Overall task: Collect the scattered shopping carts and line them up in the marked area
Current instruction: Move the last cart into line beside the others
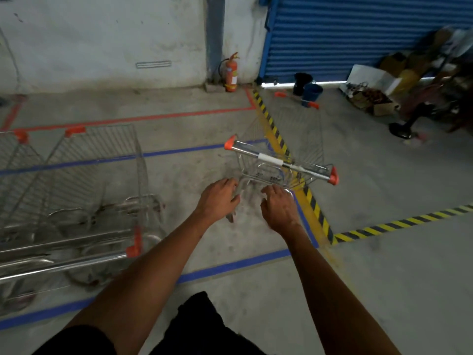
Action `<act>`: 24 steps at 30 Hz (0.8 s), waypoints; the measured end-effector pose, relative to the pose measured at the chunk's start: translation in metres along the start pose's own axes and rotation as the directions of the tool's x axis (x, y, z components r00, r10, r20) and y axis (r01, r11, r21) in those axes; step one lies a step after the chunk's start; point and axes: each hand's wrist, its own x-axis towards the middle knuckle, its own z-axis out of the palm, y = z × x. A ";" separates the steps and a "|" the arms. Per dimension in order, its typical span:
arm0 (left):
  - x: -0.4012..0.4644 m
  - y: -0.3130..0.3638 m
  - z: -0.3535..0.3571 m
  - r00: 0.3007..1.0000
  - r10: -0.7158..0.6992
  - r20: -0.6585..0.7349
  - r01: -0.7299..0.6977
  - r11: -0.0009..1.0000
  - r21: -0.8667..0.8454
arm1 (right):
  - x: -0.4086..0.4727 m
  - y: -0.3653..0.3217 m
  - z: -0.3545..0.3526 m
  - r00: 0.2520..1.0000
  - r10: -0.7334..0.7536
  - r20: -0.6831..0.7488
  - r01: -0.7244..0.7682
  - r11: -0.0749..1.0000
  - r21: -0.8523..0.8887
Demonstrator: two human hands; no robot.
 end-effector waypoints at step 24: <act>0.257 -0.005 0.086 0.946 -0.021 0.323 -0.125 0.897 0.425 | 0.184 0.175 0.031 0.921 0.264 0.285 -0.254 0.964 -0.075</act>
